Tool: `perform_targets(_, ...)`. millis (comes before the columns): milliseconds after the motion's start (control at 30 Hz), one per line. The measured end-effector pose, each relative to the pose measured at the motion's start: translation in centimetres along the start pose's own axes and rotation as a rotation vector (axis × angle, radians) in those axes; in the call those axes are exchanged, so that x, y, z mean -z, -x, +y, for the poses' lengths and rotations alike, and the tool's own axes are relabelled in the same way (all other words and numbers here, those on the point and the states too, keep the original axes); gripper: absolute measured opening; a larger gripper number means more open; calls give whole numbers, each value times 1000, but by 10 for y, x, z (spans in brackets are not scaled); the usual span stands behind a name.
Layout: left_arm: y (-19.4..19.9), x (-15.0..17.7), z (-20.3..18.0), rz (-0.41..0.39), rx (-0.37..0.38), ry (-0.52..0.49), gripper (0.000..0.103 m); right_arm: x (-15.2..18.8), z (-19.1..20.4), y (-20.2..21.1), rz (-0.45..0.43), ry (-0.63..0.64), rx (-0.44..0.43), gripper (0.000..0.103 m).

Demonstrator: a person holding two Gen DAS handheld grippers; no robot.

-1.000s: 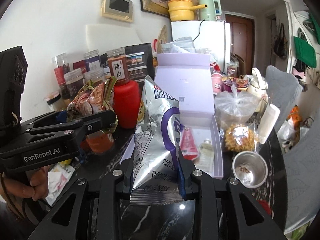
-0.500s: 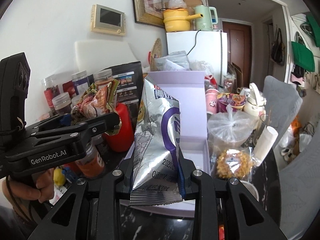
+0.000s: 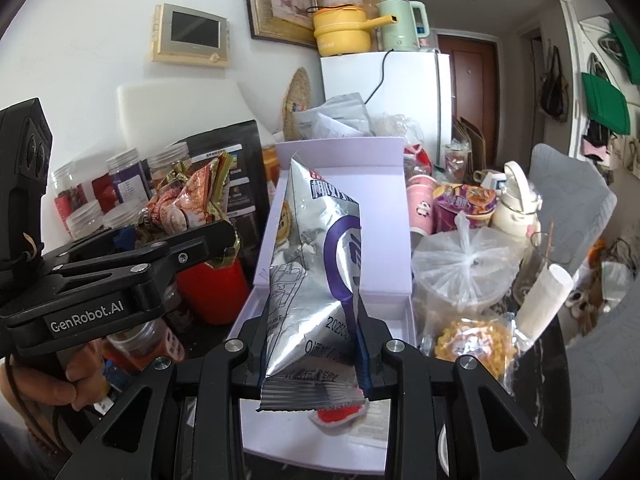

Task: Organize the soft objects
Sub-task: 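Carry the red bag left while the right tool carries the silver bag into the box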

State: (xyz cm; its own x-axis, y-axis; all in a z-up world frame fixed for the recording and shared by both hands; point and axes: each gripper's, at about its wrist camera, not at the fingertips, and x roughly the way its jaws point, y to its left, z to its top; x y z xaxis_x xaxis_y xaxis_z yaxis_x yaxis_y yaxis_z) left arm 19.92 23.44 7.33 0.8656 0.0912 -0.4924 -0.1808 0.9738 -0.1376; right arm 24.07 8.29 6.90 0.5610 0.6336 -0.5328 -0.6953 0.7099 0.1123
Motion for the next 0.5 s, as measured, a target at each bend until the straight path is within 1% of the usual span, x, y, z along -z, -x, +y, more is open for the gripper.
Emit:
perform_targets(33,-5,3,1,12,1,6,73,0,-1,-3,3,0,3,31)
perform_targets(100,-19,5,3,59,-3,7,73,0,-4,-10,11,-3,4,31)
perform_targets(233,-38,12,3,108,-12,-8,73,2,-10,-26,46,-3,21,31)
perform_targets(500,-60,20,4,161,-24,-21,73,13,-25,-55,128,-34,53,31)
